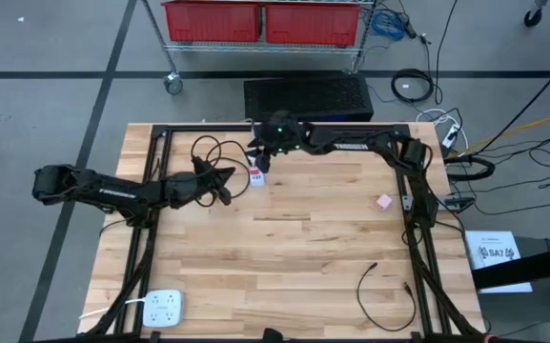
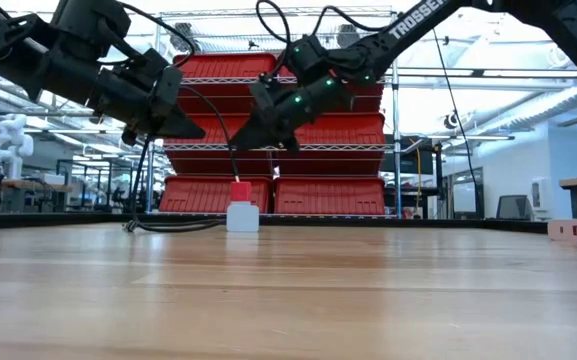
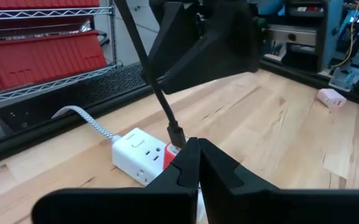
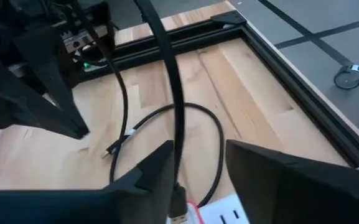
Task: Insert USB
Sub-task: Insert the top black charger cable into the pink charger adapter
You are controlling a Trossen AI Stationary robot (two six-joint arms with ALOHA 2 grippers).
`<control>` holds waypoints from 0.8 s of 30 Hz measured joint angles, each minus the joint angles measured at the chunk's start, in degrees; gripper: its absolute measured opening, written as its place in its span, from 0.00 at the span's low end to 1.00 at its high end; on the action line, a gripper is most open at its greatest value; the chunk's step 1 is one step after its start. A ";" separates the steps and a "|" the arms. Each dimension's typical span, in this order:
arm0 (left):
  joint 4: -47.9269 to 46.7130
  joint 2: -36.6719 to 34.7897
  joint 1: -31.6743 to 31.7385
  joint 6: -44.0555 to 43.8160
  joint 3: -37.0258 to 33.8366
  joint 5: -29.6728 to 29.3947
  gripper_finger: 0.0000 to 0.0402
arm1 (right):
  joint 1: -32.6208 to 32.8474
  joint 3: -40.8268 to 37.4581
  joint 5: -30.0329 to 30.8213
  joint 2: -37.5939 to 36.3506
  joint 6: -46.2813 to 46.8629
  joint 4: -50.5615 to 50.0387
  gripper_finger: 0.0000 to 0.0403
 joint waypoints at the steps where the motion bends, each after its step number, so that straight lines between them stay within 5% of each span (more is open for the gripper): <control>1: 0.00 0.00 0.00 0.00 0.00 -0.01 0.03 | -0.02 0.00 0.03 0.00 -0.17 -0.07 0.29; 15: -0.10 0.02 0.00 0.00 0.00 -0.02 0.03 | 0.07 -0.02 -0.47 2.43 2.04 0.68 0.35; 24: -0.35 0.02 -0.02 0.13 0.00 0.00 0.03 | 0.09 -0.02 -0.55 2.41 1.98 1.90 0.16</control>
